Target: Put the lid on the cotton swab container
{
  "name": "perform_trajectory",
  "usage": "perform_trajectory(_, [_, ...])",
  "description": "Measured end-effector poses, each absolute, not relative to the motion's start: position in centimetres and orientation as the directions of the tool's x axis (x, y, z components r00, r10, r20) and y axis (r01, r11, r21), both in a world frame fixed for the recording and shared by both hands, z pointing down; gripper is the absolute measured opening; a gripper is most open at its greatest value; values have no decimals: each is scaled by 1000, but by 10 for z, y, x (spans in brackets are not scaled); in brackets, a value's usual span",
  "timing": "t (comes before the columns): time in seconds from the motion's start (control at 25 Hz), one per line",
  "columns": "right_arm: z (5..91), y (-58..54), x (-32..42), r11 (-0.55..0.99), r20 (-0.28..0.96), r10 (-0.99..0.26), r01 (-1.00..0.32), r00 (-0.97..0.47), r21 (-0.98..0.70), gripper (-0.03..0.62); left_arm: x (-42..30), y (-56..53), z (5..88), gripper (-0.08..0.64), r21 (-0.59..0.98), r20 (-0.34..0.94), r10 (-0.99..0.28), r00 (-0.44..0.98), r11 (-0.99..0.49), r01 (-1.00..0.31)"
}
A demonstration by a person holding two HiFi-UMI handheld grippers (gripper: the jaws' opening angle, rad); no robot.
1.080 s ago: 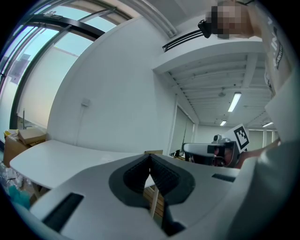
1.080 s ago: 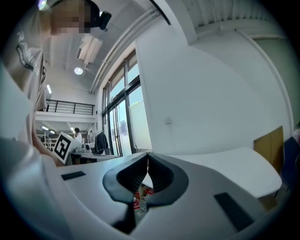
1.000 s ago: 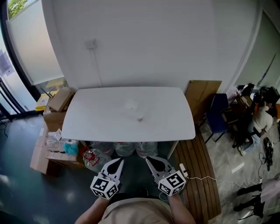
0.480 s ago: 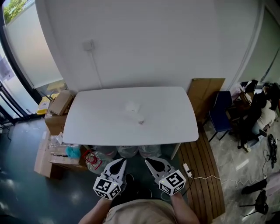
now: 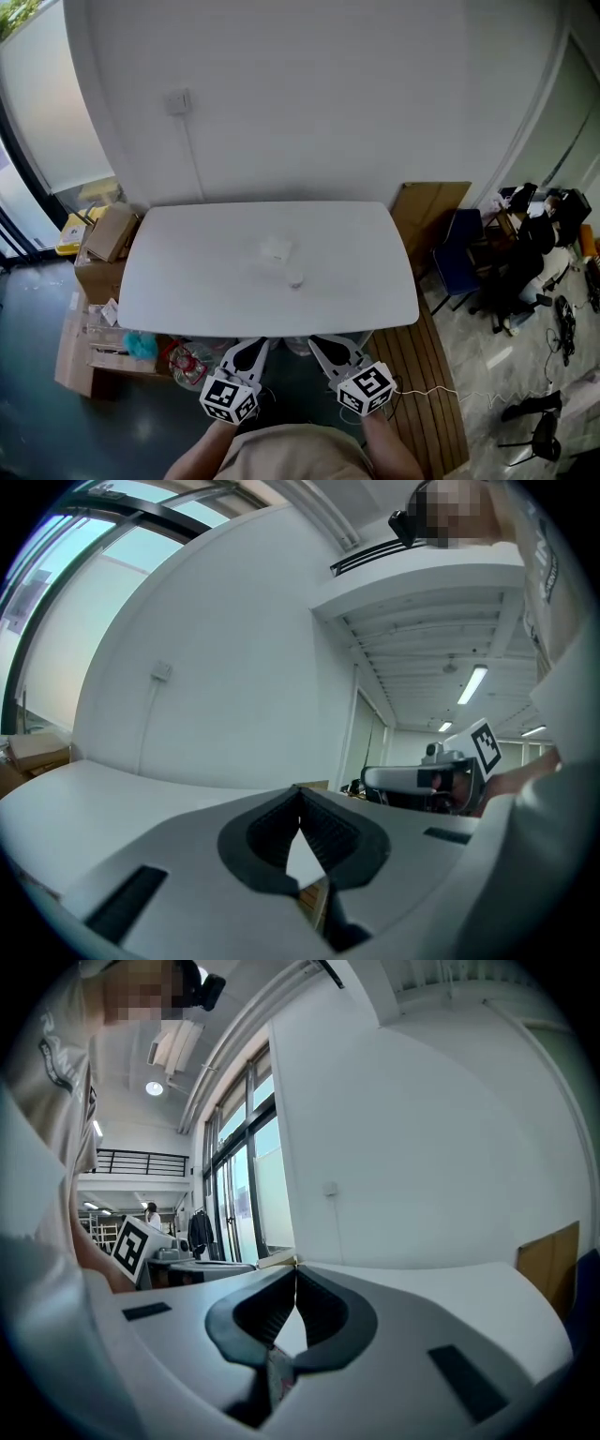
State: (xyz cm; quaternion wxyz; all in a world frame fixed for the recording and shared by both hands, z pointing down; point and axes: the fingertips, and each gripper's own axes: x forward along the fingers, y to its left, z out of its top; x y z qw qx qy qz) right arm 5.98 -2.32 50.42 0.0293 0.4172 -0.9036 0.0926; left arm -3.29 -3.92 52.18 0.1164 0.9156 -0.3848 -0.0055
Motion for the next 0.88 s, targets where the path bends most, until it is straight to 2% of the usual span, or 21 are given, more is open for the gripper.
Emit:
perform_trajectory(0.36, [513,-78,60,550,147,-811,-824,-566,-136,17,-53,-108,537,14,196,85,-725,684,-661,-725])
perform_trajectory(0.88, [517,-132,57,500,176,-839,-857,-515,-125,17,-68,-160,547,14,231,105,-700,706,-673,-702])
